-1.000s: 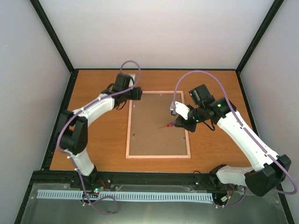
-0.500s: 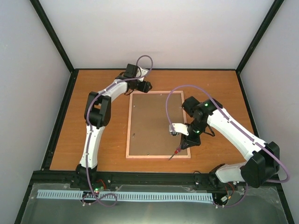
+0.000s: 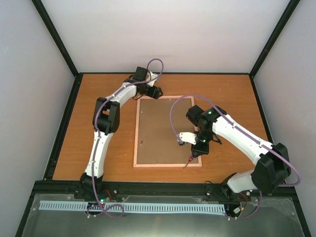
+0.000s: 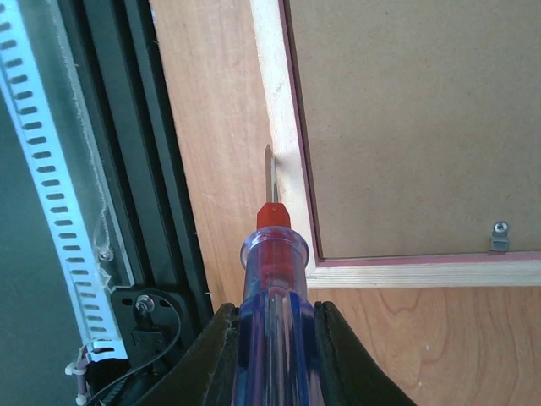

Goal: Take the photo out of the frame

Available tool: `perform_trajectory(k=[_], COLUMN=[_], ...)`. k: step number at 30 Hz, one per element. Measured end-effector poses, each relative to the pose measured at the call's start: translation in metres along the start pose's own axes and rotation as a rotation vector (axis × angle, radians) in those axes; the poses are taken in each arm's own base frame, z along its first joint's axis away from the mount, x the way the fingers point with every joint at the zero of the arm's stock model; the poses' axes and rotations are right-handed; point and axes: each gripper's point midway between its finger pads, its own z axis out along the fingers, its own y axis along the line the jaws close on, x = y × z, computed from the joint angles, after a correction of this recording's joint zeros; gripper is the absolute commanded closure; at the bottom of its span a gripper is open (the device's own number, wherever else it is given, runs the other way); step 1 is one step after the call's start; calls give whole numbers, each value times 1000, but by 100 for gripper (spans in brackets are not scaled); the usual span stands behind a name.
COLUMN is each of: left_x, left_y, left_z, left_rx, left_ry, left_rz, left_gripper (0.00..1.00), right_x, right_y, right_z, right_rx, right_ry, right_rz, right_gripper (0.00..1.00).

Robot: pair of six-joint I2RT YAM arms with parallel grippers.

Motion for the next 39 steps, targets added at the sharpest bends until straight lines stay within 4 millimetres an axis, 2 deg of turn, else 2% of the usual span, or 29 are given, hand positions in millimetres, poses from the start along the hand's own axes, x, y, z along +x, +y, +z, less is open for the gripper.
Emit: perform_trajectory(k=[6,11,17,21,24,28,34,39], left_x=[13,15,33,60,84,117,161,204], left_y=[1,0,4,14,19,20,3,-21], left_z=[7,7,-6,-29,-52,-79,-108,-136], left_rx=[14,33,-5,-66,-102,-133,-152,-160], left_ry=[53,54,74,118,147,188,240,279], left_rz=[-57,-64,-81,-127,-189,-268,-347,-458], left_gripper=[22,29,31,32,32,36,41,43], right_x=[4,4,13,30,44,53,59,59], right_y=[-12,-14,-19,-32,-53,-80,-107,-134], right_z=[0,0,-3,-12,-22,-31,-38,-43], right_rx=[66,75,88,120,166,219,268,312], right_ry=[31,33,50,81,119,138,165,178], right_rz=[43,66,104,154,204,247,272,302], right_gripper=[97,97,97,97,97,97,97,97])
